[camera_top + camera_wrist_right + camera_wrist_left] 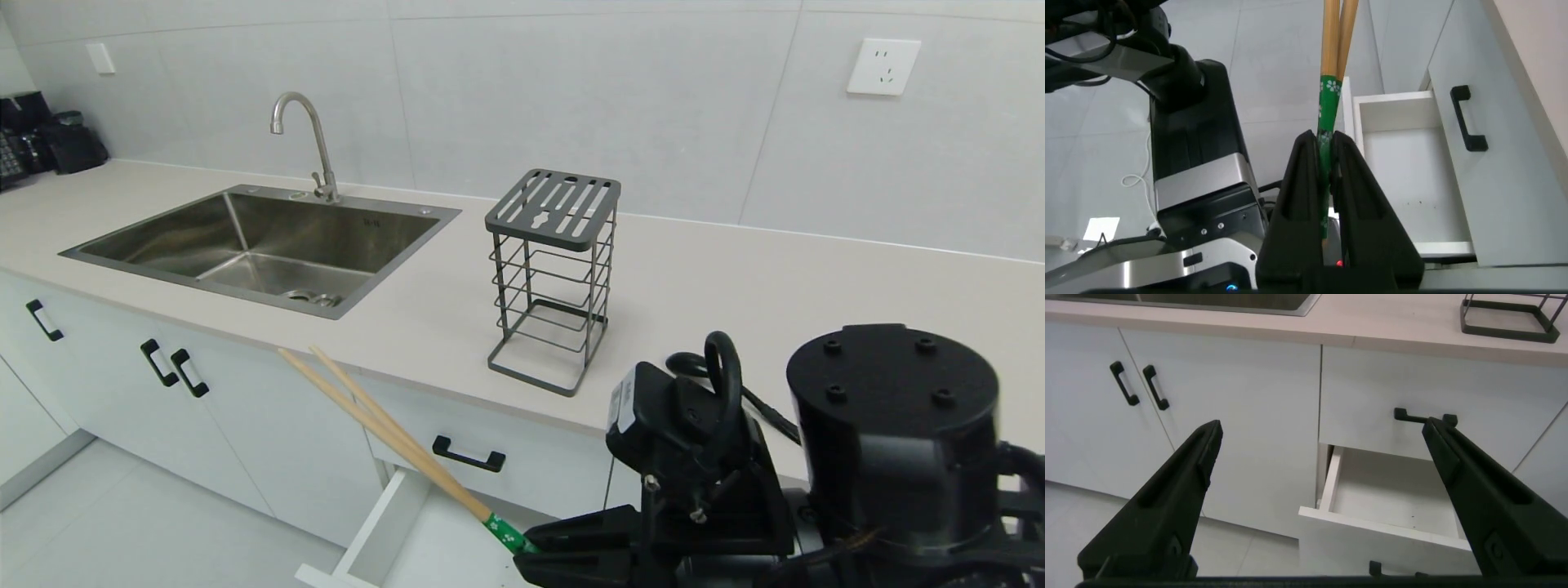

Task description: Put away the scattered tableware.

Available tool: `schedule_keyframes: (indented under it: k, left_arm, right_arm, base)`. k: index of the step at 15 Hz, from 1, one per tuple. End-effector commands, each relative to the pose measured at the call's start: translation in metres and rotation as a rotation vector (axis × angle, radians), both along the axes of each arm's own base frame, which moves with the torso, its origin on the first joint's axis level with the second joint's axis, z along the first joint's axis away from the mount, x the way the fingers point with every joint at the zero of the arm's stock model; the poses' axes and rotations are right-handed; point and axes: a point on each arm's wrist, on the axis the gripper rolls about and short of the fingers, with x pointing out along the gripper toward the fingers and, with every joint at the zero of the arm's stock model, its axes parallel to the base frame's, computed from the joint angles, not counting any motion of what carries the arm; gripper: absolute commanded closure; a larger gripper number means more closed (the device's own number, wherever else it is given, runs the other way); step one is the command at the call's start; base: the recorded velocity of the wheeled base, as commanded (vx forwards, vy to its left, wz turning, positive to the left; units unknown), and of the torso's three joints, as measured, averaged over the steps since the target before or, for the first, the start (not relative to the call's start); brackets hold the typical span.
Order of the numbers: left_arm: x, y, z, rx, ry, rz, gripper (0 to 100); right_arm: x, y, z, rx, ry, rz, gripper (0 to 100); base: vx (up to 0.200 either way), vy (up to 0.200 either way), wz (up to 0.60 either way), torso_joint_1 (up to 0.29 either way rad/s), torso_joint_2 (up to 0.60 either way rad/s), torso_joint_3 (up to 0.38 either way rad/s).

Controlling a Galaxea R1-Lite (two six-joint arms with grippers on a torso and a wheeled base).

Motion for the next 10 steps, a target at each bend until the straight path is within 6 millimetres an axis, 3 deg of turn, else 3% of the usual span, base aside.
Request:
schedule_keyframes:
  k: [1, 6, 10]
  left_arm:
    - [0.0, 0.0, 0.0, 0.0, 0.001, 0.0, 0]
    - [0.0, 0.0, 0.0, 0.0, 0.001, -0.001, 0]
    - [0.0, 0.0, 0.0, 0.0, 0.001, 0.0, 0]
  right_arm:
    - [0.005, 0.006, -0.004, -0.014, 0.007, -0.003, 100]
    - [0.024, 0.01, -0.031, -0.142, -0.033, 0.004, 100]
    - [0.027, 0.015, -0.044, -0.19, -0.027, 0.023, 100]
  base:
    - [0.0, 0.0, 0.0, 0.0, 0.0, 0.0]
    - [0.0, 0.0, 0.0, 0.0, 0.0, 0.0]
    - [0.0, 0.0, 0.0, 0.0, 0.0, 0.0]
